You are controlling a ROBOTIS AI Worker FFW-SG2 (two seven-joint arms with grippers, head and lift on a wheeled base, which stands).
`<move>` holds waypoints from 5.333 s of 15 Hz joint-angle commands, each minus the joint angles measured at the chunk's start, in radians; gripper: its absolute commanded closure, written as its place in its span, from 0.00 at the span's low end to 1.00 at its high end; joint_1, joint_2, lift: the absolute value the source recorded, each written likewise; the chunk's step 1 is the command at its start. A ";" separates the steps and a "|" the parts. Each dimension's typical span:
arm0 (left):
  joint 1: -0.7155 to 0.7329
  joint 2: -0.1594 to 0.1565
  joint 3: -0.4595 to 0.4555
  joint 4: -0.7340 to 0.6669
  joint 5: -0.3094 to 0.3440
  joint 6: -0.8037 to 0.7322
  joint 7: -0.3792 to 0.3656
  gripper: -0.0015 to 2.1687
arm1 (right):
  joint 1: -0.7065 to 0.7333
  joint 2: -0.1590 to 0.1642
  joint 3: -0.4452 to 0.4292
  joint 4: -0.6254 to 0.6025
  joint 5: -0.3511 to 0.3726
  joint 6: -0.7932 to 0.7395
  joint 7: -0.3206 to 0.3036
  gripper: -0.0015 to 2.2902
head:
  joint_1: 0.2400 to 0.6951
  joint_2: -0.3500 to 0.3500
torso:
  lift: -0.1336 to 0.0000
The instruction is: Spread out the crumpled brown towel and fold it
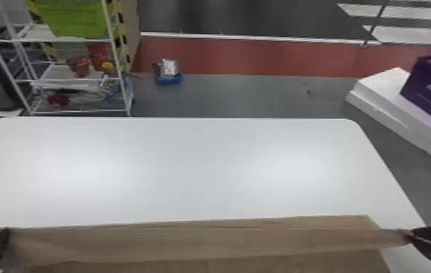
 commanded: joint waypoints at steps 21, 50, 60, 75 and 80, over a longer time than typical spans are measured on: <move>0.023 -0.004 0.098 -0.219 0.053 0.570 0.039 0.07 | 0.106 0.238 0.060 -0.490 -0.068 0.635 -0.078 0.45 | 1.00 0.57 | 0.07; -0.046 -0.004 -0.019 -0.584 -0.200 1.426 0.143 0.07 | -0.348 -0.063 0.948 -0.766 0.555 1.227 0.003 0.18 | 1.00 1.00 | 0.07; 0.007 -0.004 0.078 -0.774 -0.025 1.401 -0.044 0.07 | -0.435 -0.052 0.969 -0.746 0.505 1.408 0.003 0.18 | 1.00 0.97 | 0.07; -0.179 -0.004 -0.059 -0.522 -0.252 1.343 -0.021 0.07 | -0.546 -0.066 1.169 -0.586 0.516 1.393 0.003 0.28 | 1.00 0.98 | 0.07; -0.181 -0.004 -0.052 -0.513 -0.254 1.319 -0.021 0.07 | -0.552 -0.057 1.204 -0.553 0.532 1.384 0.003 0.31 | 1.00 1.00 | 0.07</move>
